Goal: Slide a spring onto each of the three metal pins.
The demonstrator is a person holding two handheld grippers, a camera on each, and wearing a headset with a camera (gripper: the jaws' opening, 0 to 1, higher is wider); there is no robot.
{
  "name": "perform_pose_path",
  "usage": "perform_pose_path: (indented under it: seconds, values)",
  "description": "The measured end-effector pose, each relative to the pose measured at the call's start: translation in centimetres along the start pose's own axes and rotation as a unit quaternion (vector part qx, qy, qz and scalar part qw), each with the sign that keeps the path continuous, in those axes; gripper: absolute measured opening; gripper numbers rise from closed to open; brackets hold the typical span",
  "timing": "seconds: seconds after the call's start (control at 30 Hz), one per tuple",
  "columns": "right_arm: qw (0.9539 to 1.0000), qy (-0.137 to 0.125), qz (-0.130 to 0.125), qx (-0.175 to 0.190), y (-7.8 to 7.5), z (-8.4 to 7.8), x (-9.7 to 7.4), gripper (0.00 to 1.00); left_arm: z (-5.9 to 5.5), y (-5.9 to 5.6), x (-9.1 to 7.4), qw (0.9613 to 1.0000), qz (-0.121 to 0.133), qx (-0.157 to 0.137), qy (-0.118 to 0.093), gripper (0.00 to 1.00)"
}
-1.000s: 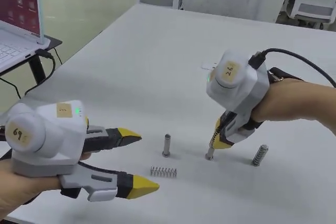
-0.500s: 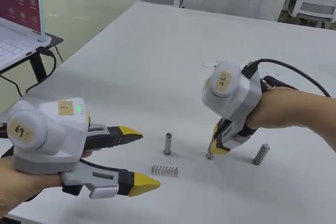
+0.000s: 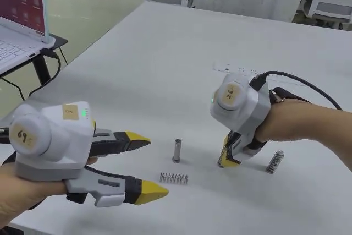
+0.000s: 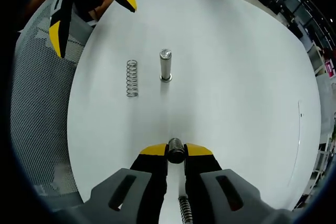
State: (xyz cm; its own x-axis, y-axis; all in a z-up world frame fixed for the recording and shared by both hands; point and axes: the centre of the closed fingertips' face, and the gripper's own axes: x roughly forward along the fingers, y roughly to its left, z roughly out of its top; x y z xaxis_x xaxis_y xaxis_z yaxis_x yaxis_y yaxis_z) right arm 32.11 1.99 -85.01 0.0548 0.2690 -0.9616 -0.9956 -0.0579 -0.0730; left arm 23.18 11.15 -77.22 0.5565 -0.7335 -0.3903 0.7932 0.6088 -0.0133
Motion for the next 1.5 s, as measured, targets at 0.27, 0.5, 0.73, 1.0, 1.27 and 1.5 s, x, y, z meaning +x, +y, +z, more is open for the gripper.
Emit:
perform_pose_path:
  seconds: [0.27, 0.5, 0.73, 1.0, 1.27, 1.5]
  values:
    - [1.0, 0.002, 0.001, 0.003, 0.0, -0.2, 0.1, 0.1, 0.1, 0.0, 0.1, 1.0, 0.0, 0.0, -0.001, 0.53]
    - [0.9999, -0.006, 0.001, 0.009, 0.0, -0.1, -0.2, 0.16, 0.0, 0.0, 0.0, 1.0, 0.001, 0.0, -0.001, 0.53]
    - [0.9998, -0.018, -0.006, 0.012, -0.2, 0.2, -0.8, 0.22, -0.1, -0.1, 0.0, 1.0, 0.0, 0.0, 0.001, 0.53]
    - [0.9994, -0.031, -0.016, 0.009, -0.1, 0.9, -1.8, 0.23, -0.2, -0.2, -0.1, 1.0, 0.0, 0.001, 0.002, 0.53]
    - [0.9988, -0.041, -0.024, -0.006, 0.4, 2.1, -2.9, 0.24, -0.1, -0.3, -0.1, 1.0, -0.001, 0.003, 0.003, 0.53]
    - [0.9978, -0.061, -0.019, -0.02, 1.4, 4.2, -3.8, 0.24, -0.2, -0.3, -0.3, 1.0, 0.001, 0.004, 0.002, 0.53]
